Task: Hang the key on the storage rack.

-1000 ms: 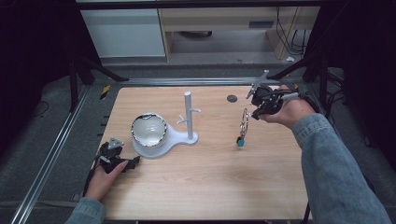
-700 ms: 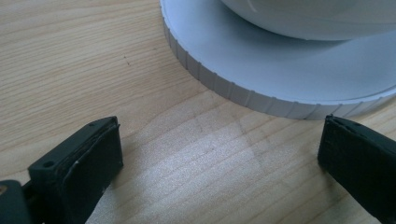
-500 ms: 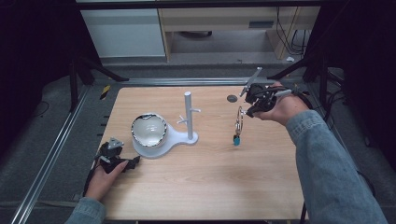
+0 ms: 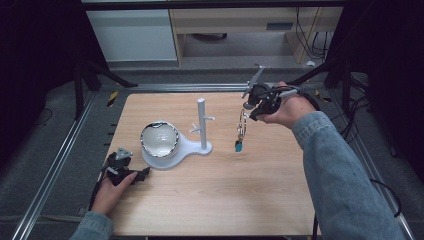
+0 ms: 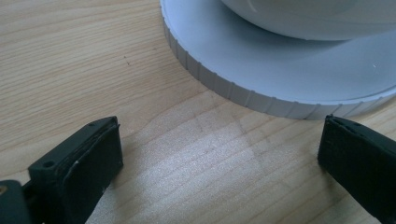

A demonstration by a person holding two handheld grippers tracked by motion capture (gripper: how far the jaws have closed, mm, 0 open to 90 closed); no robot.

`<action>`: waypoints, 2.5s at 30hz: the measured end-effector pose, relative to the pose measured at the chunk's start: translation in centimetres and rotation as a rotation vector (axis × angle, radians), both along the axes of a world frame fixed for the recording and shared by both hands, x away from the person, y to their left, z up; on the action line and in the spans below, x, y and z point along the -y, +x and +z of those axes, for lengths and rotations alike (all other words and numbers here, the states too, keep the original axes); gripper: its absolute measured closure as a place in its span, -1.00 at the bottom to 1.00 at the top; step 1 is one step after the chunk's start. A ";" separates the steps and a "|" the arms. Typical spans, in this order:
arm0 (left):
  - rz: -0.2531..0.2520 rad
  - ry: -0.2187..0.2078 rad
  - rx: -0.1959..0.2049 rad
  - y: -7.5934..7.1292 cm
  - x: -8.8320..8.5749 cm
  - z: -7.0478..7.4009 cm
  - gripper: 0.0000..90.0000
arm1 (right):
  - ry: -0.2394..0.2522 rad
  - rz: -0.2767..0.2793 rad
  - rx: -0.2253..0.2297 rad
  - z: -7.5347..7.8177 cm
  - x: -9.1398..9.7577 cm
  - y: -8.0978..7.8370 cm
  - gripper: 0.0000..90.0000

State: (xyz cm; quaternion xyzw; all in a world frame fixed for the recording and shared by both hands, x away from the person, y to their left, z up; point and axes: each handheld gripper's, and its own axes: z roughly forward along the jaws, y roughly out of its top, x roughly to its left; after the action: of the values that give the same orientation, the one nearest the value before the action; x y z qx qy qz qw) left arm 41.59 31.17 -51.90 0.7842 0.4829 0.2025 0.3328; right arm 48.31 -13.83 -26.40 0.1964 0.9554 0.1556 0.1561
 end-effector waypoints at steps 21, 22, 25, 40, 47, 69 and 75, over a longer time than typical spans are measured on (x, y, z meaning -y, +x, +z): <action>0.000 0.000 0.000 0.0 0.0 0.0 -1.00 | 0.013 0.056 -0.011 1.1 -3.3 0.5 0.90; 0.001 -0.001 0.001 0.0 0.0 0.0 -1.00 | 0.014 0.052 -0.012 1.2 -3.5 0.5 0.90; 0.000 0.000 0.000 0.0 0.0 0.0 -1.00 | 0.012 0.062 -0.007 1.4 -4.0 0.6 0.90; 0.000 0.000 0.000 0.0 0.0 0.0 -1.00 | 0.013 0.088 -0.005 1.9 -5.8 0.7 0.90; 0.000 0.000 0.000 0.0 0.0 0.0 -1.00 | 0.011 0.102 -0.005 2.0 -6.2 0.7 0.90; 0.000 0.000 0.000 0.0 0.0 0.0 -1.00 | 0.006 0.128 -0.021 1.5 -8.1 0.8 0.90; 0.000 0.000 0.000 0.0 0.0 0.0 -1.00 | 0.002 0.136 -0.029 1.3 -8.5 0.8 0.90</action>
State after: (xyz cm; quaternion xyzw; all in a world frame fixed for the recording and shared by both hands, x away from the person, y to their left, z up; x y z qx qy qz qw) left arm 41.59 31.17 -51.90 0.7842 0.4830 0.2025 0.3328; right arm 49.15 -5.37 -25.15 0.1336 0.9686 0.1638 0.1311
